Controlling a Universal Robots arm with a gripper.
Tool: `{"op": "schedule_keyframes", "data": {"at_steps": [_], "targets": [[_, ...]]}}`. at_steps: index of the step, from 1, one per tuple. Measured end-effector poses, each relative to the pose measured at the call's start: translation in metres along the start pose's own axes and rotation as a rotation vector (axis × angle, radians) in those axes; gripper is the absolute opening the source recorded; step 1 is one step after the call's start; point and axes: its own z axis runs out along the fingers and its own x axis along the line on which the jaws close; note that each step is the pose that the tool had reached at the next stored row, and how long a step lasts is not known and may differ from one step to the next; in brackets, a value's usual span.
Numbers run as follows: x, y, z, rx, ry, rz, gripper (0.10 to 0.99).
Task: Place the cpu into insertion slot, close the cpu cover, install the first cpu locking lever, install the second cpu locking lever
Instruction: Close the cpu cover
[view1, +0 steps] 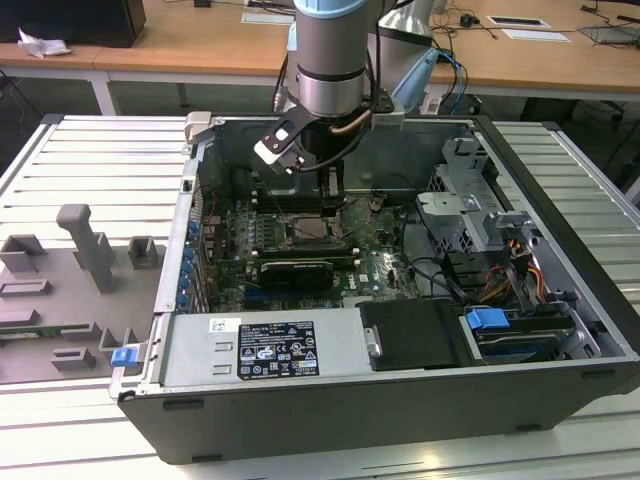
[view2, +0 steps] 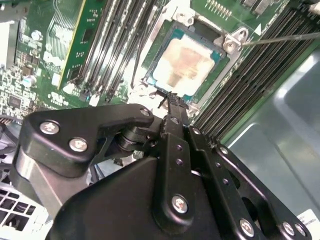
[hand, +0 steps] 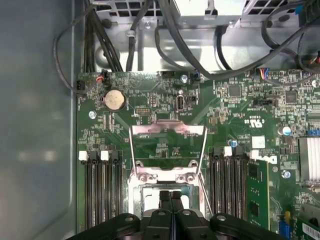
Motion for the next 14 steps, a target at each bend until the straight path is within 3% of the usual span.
{"op": "schedule_keyframes", "data": {"at_steps": [9,12,14], "targets": [[0.0002,0.0037,-0.0061,0.0,0.0002,0.0,0.106],[0.0003,0.0134,-0.0054,0.0,0.0001,0.0,0.106],[0.0004,0.0163,-0.0078,0.001,-0.0001,0.0,0.106]]}}
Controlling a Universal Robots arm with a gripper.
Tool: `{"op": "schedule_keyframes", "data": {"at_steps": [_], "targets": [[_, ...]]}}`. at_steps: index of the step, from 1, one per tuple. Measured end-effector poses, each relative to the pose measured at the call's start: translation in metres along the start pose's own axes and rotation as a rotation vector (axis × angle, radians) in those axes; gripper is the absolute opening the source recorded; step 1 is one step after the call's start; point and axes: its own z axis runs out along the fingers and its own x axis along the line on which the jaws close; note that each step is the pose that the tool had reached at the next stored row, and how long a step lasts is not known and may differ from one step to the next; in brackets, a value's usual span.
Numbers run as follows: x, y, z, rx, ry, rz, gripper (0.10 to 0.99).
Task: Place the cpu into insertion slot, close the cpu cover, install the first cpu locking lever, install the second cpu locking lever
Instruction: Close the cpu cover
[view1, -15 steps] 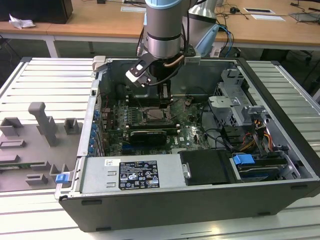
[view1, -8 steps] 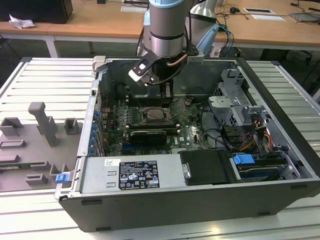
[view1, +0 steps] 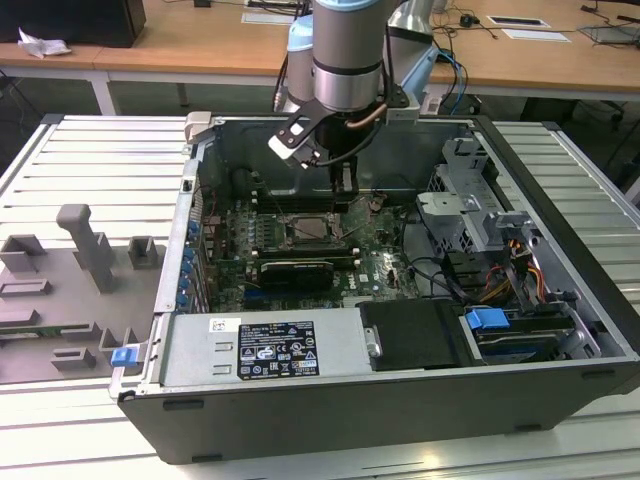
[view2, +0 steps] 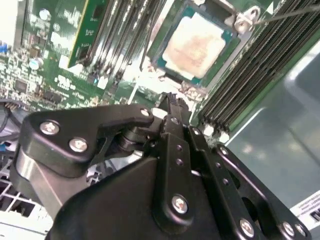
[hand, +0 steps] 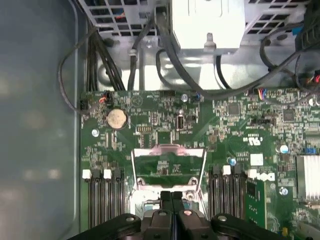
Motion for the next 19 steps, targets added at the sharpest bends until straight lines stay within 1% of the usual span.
{"op": "schedule_keyframes", "data": {"at_steps": [2,4,7,8,10,12,13,16,18,19], "targets": [[0.0001,0.0017,-0.0053,0.0,0.0001,0.0,0.106],[0.0003,0.0055,-0.0063,0.0,0.0002,0.0,0.106],[0.001,0.0197,-0.0054,0.004,0.0,0.0,0.106],[0.0015,0.0286,-0.0049,0.007,-0.0003,0.0,0.106],[0.0017,0.0342,-0.0049,0.007,-0.0002,0.0,0.106],[0.002,0.0421,-0.0062,0.007,0.0,0.0,0.106],[0.002,0.044,-0.0065,0.007,0.0,0.0,0.106],[0.0026,0.0565,-0.0059,0.008,-0.0001,0.0,0.106],[0.003,0.0626,-0.0054,0.008,0.0,0.0,0.106],[0.0036,0.0679,-0.0046,0.009,0.0,0.0,0.106]]}}
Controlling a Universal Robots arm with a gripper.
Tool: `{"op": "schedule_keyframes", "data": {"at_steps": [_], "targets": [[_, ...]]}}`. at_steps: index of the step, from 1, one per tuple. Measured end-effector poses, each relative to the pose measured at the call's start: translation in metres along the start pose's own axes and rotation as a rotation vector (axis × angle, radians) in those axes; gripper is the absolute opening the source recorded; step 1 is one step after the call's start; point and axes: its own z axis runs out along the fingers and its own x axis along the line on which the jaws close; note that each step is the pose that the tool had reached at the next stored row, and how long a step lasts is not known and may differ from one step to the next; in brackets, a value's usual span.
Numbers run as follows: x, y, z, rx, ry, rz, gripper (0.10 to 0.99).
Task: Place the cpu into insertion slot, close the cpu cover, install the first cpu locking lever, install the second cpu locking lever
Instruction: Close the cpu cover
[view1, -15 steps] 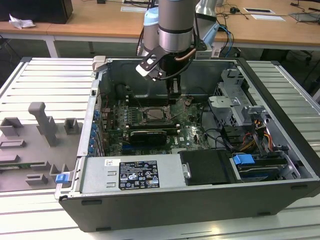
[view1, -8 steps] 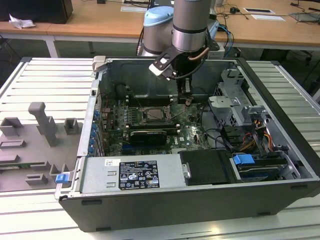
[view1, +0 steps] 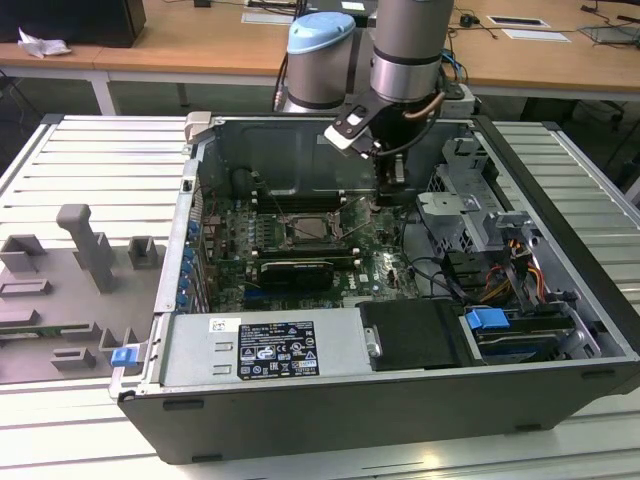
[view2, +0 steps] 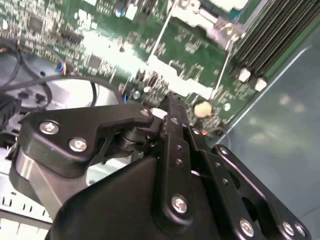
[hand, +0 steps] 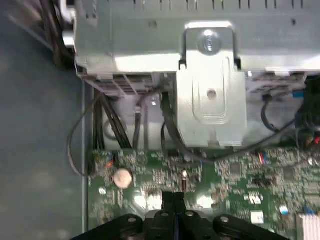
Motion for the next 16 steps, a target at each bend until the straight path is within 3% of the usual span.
{"op": "schedule_keyframes", "data": {"at_steps": [5,14,16], "targets": [[0.0002,-0.001,0.0089,0.002,-0.0001,0.0,0.106],[-0.0001,-0.013,0.0083,0.002,0.0,0.0,0.106],[-0.0002,-0.019,0.0079,0.002,-0.0002,0.0,0.106]]}}
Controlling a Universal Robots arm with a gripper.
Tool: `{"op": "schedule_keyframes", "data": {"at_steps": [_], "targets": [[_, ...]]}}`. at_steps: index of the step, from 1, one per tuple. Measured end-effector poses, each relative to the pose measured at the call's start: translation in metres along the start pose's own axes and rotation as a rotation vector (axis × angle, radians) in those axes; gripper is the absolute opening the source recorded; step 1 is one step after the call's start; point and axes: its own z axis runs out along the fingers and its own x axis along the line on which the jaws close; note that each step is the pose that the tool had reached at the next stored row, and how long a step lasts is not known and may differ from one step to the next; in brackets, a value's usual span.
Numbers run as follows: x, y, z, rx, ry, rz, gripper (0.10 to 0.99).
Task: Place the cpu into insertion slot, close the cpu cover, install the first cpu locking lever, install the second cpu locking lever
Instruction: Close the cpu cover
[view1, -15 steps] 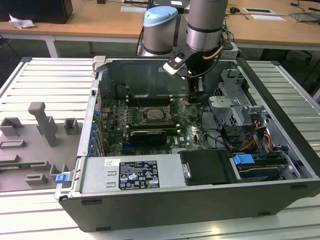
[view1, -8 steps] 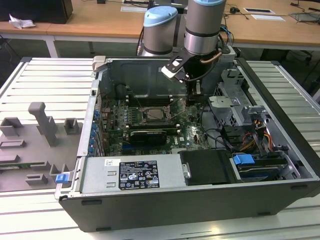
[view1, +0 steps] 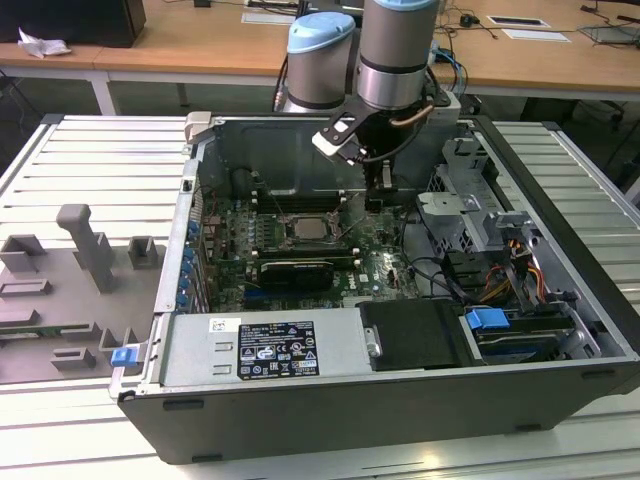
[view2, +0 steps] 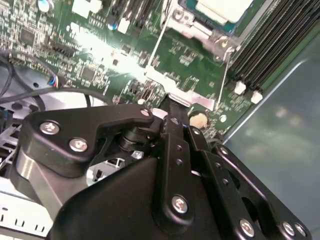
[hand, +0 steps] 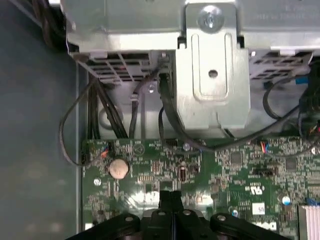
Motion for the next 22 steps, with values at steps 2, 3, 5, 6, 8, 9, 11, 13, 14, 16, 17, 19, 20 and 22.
{"op": "schedule_keyframes", "data": {"at_steps": [2,3,5,6,8,9,11,13,14,16,17,19,20,22], "targets": [[-0.0001,-0.0067,-0.0004,0.0,0.0001,0.0,0.106],[-0.0002,-0.0105,-0.0006,0.0,0.0,0.0,0.106],[-0.0006,-0.0268,-0.0017,-0.001,0.0,0.0,0.106],[-0.0006,-0.0311,-0.0019,-0.001,0.0,0.0,0.106],[-0.0008,-0.0412,-0.0023,-0.001,0.0001,0.0,0.106],[-0.0008,-0.0456,-0.0019,-0.001,0.0004,0.0,0.106],[-0.0007,-0.0552,0.0028,-0.002,0.0001,0.0,0.106],[0.0,-0.0601,0.0101,-0.002,0.0001,0.0,0.106],[0.0001,-0.0615,0.0112,-0.002,0.0002,0.0,0.106],[0.0002,-0.0663,0.0127,-0.002,0.0001,0.0,0.106],[0.0003,-0.0697,0.0129,-0.001,0.0,0.0,0.106],[0.0006,-0.0752,0.0128,-0.002,0.0,0.0,0.106],[0.0006,-0.0773,0.0127,-0.002,0.0001,0.0,0.106],[0.0006,-0.0811,0.0125,-0.002,0.0002,0.0,0.106]]}}
